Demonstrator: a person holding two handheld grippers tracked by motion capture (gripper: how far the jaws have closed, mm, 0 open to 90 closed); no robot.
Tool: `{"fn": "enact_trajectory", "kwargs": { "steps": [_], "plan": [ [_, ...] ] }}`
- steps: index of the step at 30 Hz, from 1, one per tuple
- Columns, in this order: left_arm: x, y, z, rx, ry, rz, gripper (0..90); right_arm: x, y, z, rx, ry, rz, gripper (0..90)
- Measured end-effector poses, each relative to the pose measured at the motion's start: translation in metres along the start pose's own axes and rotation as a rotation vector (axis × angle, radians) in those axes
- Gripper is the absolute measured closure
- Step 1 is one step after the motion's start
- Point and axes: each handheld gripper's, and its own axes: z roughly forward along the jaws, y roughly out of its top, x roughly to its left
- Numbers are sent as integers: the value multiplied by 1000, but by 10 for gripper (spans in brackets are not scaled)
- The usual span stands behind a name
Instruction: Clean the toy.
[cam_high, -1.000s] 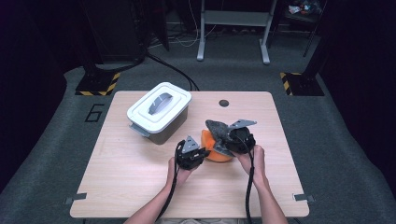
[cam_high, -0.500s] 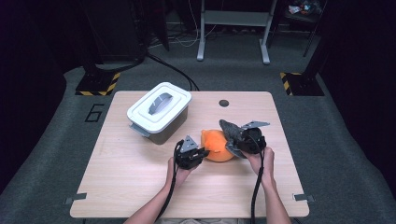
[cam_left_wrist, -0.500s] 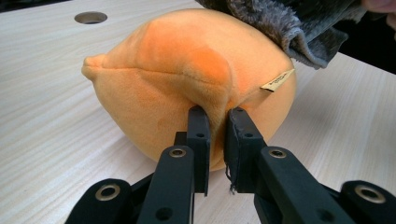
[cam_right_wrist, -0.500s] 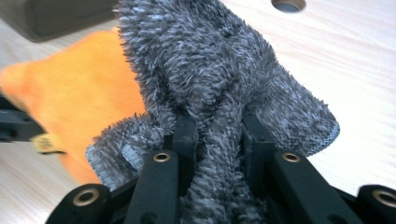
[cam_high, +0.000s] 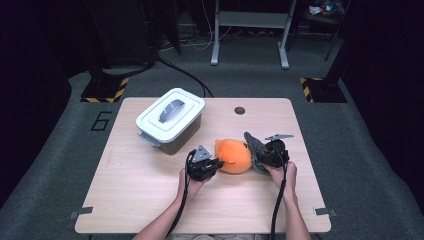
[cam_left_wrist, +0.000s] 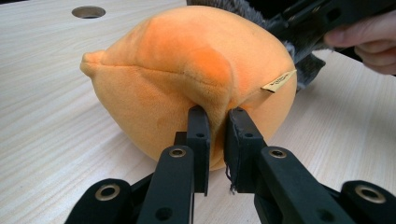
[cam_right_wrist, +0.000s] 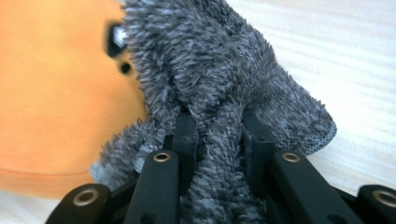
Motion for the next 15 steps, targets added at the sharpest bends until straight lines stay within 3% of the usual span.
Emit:
{"fn": "enact_trajectory", "kwargs": {
  "steps": [3, 6, 11, 15],
  "plan": [
    [1, 0, -1, 10, -7, 0, 808, -4, -7, 14, 53, -33, -4, 714],
    [0, -1, -1, -1, 2, -15, 807, -8, -15, 24, 58, -6, 19, 715],
    [1, 0, -2, 2, 4, 4, 807, -13, -10, 9, 36, -19, 28, 715],
    [1, -1, -2, -3, 7, 5, 807, -12, 1, -20, -34, -39, 17, 714]
  ]
}}
